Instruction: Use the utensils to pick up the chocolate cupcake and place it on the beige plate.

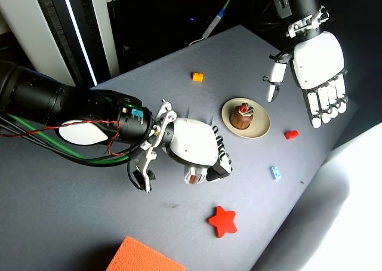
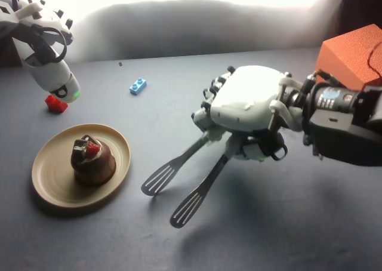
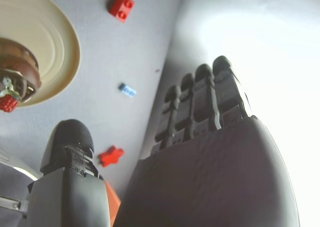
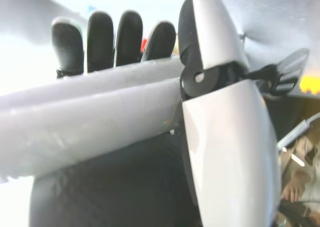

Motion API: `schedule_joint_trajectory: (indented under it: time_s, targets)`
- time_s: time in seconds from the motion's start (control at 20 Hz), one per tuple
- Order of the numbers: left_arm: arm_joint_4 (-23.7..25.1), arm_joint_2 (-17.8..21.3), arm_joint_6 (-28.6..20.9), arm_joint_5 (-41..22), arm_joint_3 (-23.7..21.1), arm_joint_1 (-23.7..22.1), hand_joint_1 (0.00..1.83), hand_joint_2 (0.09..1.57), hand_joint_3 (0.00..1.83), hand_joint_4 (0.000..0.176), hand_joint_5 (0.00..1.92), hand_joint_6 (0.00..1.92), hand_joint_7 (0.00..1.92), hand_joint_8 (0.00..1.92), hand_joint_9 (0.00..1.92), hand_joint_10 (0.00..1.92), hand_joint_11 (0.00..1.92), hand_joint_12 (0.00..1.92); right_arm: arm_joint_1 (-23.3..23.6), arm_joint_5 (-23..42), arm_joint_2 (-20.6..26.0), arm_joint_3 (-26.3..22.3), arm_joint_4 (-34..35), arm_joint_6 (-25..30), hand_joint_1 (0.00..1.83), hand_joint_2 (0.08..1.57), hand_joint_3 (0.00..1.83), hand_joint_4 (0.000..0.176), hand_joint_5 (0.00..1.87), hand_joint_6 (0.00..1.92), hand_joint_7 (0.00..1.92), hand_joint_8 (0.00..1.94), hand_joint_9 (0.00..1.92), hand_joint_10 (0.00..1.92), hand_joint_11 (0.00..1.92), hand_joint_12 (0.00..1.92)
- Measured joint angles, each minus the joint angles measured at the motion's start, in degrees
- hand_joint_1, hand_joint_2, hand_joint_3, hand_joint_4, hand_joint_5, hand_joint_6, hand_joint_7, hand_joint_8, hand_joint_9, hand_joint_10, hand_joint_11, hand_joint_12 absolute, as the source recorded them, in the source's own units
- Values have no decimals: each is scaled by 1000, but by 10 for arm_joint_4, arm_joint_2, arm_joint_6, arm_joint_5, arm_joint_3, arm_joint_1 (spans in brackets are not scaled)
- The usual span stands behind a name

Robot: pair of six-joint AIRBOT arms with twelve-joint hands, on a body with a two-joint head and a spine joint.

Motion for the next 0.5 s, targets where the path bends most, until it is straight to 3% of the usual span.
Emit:
schedule_joint_trajectory:
  time_s: [0.1, 0.25, 0.3, 0.35, 0.5]
  targets:
    - [0, 0, 0, -1, 0, 0, 344, 1125, 1, 0, 0, 0, 16, 0, 32, 0, 4, 19, -4, -1, 1, 0, -1, -5, 1110, 1204, 0, 0, 796, 1253, 686, 926, 643, 1256, 615, 1589]
    - [0, 0, 0, -1, 0, 0, 320, 1130, 3, 0, 0, 0, 1, 0, 15, 0, 0, 12, -10, -3, 1, 0, -1, -10, 1083, 1242, 0, 0, 730, 1348, 680, 893, 600, 1281, 529, 1650]
    - [0, 0, 0, -1, 0, 0, 321, 1130, 2, 0, 0, 0, 0, 0, 16, 2, 0, 9, -13, -5, 2, 0, -1, -10, 1037, 1211, 0, 0, 580, 868, 651, 857, 557, 1270, 481, 1669]
    - [0, 0, 0, -1, 0, 0, 305, 1134, 4, 0, 0, 0, 0, 0, 2, 0, 0, 1, -14, -5, 2, 0, -1, -10, 1009, 1205, 0, 0, 597, 614, 660, 749, 542, 1219, 448, 1679]
    - [0, 0, 0, -1, 0, 0, 305, 1133, 2, 0, 0, 0, 0, 0, 2, 1, 0, 0, -14, -8, 8, 0, -1, -11, 981, 1169, 0, 0, 710, 293, 686, 489, 501, 1075, 335, 1620]
